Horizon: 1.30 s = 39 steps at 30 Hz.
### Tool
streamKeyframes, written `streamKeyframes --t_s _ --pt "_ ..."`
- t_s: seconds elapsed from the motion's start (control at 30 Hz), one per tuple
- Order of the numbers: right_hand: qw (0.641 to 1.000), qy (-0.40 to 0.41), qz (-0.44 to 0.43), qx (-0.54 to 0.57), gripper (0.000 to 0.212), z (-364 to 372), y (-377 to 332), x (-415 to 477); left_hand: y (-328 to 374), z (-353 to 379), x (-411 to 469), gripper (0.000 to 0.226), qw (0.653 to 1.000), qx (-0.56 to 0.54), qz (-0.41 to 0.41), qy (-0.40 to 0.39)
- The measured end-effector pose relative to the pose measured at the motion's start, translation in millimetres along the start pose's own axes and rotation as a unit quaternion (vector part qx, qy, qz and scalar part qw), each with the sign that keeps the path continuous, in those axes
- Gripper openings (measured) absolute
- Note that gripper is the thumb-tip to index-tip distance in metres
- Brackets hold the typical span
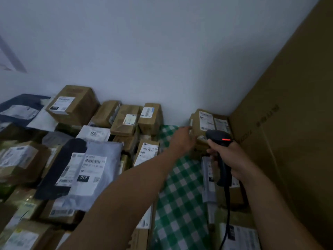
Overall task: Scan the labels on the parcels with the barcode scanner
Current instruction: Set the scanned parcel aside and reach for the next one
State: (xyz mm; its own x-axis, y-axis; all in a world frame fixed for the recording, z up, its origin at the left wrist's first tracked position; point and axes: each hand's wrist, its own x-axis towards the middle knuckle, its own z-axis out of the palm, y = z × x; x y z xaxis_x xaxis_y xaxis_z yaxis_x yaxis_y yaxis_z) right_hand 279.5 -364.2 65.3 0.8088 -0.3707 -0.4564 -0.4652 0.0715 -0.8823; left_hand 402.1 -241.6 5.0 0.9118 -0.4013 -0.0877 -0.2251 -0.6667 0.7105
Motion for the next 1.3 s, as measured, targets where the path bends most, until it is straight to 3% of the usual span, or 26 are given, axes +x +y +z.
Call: streamKeyframes --t_s 0.2,0.4,0.53,0.63,0.77,0.97,1.3 --pt "0.999 0.033 0.023 0.023 0.019 -19 9 55 2 46 66 0.056 0.992 -0.08 -0.076 -0.061" --pt "0.997 0.042 0.041 0.045 0.017 -27 25 79 -12 72 90 0.04 0.97 -0.191 -0.143 -0.049" --pt "0.997 0.044 0.033 0.061 0.021 -24 28 83 -24 67 91 0.043 0.927 -0.316 -0.199 -0.03" --pt "0.996 0.05 0.011 0.075 0.036 -17 29 84 -39 60 84 0.039 0.891 -0.393 -0.226 -0.026" --pt "0.996 0.049 0.003 0.08 0.05 -4 26 96 -41 53 68 0.036 0.885 -0.406 -0.227 -0.032" --pt "0.994 0.076 0.01 0.081 0.048 -3 33 117 -19 58 71 0.029 0.896 -0.379 -0.206 -0.107" --pt "0.993 0.061 -0.029 0.102 0.04 -6 30 107 -4 54 64 0.032 0.856 -0.453 -0.224 -0.107"
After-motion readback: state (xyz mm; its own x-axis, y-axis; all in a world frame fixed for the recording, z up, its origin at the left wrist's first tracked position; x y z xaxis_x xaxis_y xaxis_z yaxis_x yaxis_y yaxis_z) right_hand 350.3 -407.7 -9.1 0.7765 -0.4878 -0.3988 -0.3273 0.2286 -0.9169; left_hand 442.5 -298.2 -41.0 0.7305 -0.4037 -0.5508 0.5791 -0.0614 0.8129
